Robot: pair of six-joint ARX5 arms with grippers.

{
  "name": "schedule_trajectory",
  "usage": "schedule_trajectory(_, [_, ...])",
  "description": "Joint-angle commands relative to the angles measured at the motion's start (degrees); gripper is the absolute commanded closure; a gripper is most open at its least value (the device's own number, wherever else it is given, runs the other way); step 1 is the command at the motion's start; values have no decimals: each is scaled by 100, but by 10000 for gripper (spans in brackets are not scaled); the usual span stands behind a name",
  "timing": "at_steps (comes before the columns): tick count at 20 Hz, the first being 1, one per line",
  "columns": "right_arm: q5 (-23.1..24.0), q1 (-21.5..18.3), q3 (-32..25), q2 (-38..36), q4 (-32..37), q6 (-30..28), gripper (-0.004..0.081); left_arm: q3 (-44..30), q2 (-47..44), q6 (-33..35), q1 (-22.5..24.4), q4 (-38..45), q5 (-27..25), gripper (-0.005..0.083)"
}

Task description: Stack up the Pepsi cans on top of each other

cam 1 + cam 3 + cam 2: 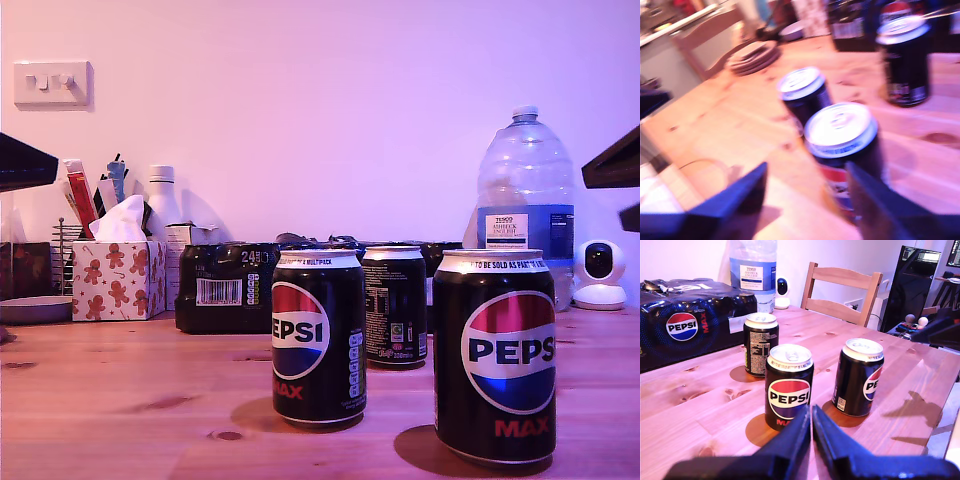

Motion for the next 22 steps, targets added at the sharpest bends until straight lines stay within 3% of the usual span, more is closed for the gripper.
schedule_trajectory(1, [48,4,13,17,57,-20,232,-81,28,-22,-9,50,-13,793])
schedule_trajectory(7, [210,116,-17,717,566,-321,213,-81,28,-42,-28,48,-11,793])
schedule_trajectory(10, [391,267,-17,1370,1128,-463,165,-81,28,-46,-28,50,-11,793])
schedule_trajectory(14, [474,442,-17,2402,1808,-748,165,-81,28,-85,-28,50,-13,793])
schedule_trajectory(15, [557,470,-17,2645,2024,-999,165,-81,28,-83,-28,48,-13,793])
schedule_trajectory(22, [1130,476,-15,3998,2986,-1309,164,-81,28,-173,-28,35,-9,793])
